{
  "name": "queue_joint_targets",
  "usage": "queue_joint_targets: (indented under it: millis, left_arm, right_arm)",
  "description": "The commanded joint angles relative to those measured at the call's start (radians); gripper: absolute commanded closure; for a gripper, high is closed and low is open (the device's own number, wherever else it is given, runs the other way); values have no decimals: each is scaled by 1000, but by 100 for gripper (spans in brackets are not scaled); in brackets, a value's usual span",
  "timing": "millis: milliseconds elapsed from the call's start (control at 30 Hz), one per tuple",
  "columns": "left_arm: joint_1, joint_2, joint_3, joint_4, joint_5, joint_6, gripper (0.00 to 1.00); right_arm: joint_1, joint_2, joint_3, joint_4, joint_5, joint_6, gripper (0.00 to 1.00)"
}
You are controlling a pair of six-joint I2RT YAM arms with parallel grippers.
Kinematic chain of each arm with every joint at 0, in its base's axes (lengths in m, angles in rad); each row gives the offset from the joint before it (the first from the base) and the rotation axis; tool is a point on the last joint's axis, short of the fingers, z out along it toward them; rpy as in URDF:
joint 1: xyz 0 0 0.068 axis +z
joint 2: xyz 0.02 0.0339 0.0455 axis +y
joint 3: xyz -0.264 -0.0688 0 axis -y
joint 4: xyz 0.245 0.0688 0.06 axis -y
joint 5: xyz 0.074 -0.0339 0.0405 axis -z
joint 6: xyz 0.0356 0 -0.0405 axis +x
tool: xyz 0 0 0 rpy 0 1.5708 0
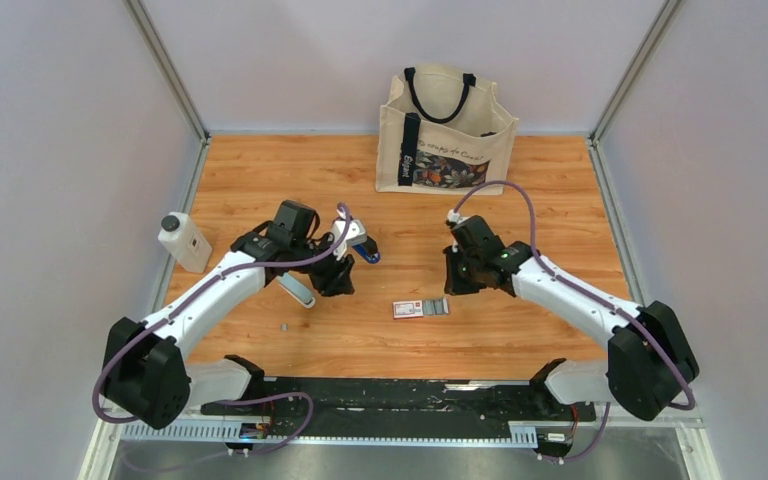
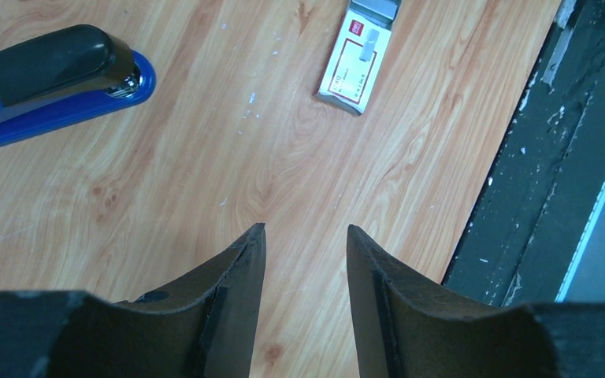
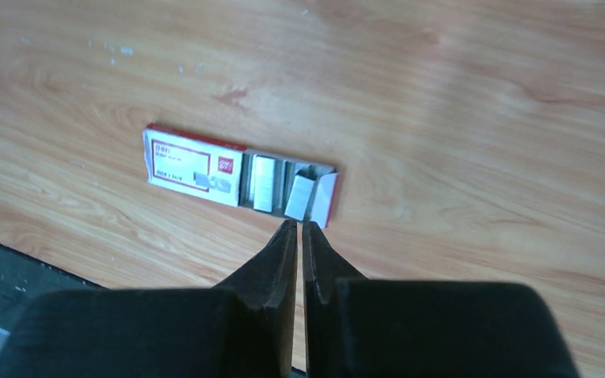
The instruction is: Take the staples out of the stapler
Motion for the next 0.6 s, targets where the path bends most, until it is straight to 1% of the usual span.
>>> queue_joint_targets:
  millis: [0, 133, 233, 300, 333, 400, 433, 567]
  left_arm:
    - [-48, 29, 20, 9, -30, 66, 49]
    - [-123, 87, 25, 21, -101, 110, 49]
    - [-162, 155, 42, 25, -135, 132, 49]
    - [-188, 207, 55, 27, -146, 143, 48]
    - [-197, 224, 60, 28, -156, 152, 46]
    - [-229, 273, 78, 33, -179, 146, 46]
    - [-238, 288, 106, 18, -205, 146, 47]
    - [-274, 310, 111, 61, -216, 141, 48]
  right_arm:
    - [-81, -55, -32, 20, 7, -11, 90]
    - [-116, -35, -127, 106, -81, 9, 87]
    - [-135, -8, -155, 169, -133, 22, 87]
    - [-142, 0, -169, 198, -153, 32, 87]
    - [-145, 5, -173, 207, -171, 35, 87]
    - [-149, 6, -187, 234, -184, 45, 87]
    - [-150, 9, -190, 246, -194, 48, 87]
    - [-161, 17, -209, 272, -211, 59, 87]
